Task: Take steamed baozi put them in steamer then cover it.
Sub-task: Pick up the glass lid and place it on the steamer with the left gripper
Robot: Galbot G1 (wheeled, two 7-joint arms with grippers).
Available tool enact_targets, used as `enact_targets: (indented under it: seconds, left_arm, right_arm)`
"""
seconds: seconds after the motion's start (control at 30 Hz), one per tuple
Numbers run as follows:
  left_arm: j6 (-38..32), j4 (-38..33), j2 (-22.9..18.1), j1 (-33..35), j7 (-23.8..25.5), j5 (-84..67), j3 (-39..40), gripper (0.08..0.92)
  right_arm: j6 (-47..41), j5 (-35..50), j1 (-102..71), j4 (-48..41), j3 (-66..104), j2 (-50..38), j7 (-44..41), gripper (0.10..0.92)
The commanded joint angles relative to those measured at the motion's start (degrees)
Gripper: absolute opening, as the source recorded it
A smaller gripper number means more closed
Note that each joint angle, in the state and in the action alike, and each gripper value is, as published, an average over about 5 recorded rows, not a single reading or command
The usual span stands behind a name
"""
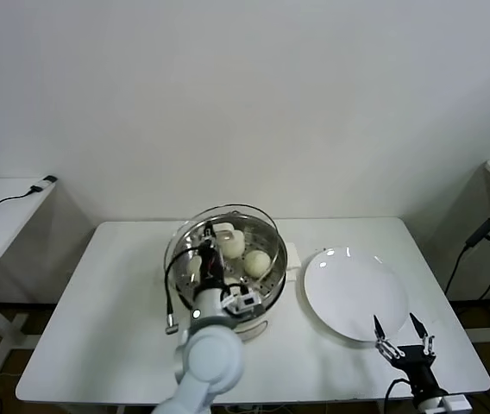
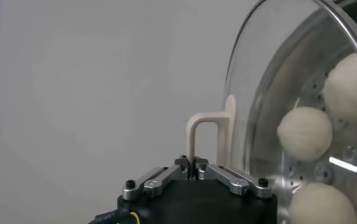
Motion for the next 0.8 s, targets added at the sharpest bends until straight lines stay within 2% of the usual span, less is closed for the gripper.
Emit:
enact_targets:
  seconds: [0.03, 0.33, 0.53, 0.8]
  left_arm:
    - [1.3, 4.5, -6.0, -1.1, 1.1, 6.2, 3.3, 0.137]
    - [-0.1, 6.1, -6.4, -0.6, 0.3, 8.8, 2.7, 0.137]
    - [-2.4, 6.9, -4.4, -0.4, -2.1, 9.2, 2.4, 0.137]
    - [-3.0, 7.4, -2.1, 0.3, -3.1, 8.2, 1.5, 0.137]
  right_arm:
    - [0.9, -0.3, -0.2, -0.6, 0.1, 0.2, 0.3, 0.823]
    - [1.5, -0.3, 0.0, -0.4, 0.1, 0.4, 0.7, 0.823]
    - [1.9, -0.2, -0.2, -0.3, 0.2, 0.5, 0.7, 0.823]
    - [2.0, -0.1, -0.7, -0.2, 0.6, 0.3, 0.6, 0.823]
